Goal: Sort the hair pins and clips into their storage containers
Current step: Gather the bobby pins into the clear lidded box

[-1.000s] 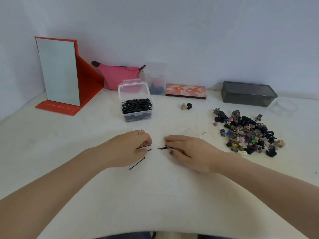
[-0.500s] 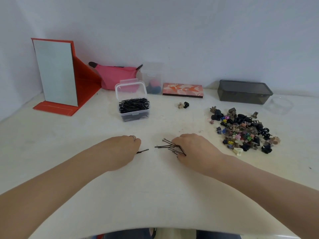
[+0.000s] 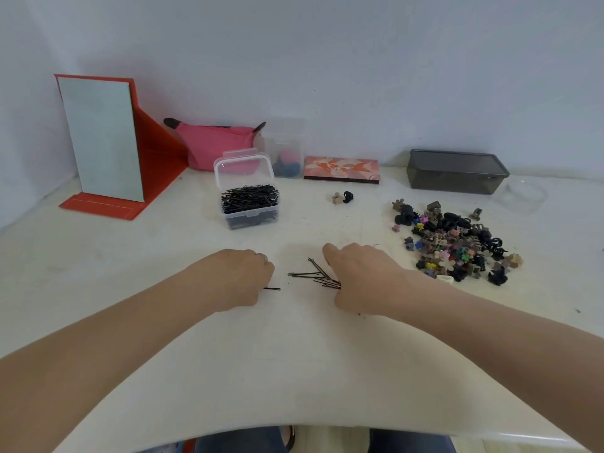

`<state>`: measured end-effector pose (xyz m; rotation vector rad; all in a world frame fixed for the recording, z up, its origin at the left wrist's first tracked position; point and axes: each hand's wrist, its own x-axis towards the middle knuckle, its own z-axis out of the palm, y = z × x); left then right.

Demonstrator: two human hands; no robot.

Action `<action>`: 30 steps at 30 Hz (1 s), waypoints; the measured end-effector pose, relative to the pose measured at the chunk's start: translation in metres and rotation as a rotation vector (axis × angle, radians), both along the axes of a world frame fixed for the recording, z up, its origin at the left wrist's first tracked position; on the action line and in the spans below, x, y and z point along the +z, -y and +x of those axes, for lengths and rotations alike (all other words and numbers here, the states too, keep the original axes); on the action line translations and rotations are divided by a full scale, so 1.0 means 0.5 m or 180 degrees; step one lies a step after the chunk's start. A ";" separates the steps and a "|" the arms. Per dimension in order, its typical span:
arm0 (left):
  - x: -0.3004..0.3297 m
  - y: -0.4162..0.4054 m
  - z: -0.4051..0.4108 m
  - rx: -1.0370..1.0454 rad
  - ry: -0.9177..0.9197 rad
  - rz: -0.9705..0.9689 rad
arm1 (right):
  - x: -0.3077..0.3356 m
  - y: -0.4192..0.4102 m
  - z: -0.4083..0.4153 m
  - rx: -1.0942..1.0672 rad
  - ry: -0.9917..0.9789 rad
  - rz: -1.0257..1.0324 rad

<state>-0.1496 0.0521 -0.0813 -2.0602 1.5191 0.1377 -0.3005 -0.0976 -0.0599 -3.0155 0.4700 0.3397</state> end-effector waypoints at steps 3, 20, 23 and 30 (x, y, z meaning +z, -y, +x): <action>0.008 0.012 -0.001 -0.0076 0.0049 0.0166 | 0.001 -0.014 0.004 0.0062 0.0053 -0.0015; 0.023 -0.009 -0.013 -0.0425 -0.0323 -0.0414 | -0.013 -0.010 0.011 0.0580 -0.0020 -0.0196; 0.022 -0.008 -0.020 -0.0402 -0.0332 -0.0335 | -0.009 -0.008 0.006 0.0540 -0.0060 -0.0133; -0.004 0.011 -0.023 -0.0579 0.0148 -0.0065 | -0.010 -0.004 -0.001 0.0455 -0.0046 0.0023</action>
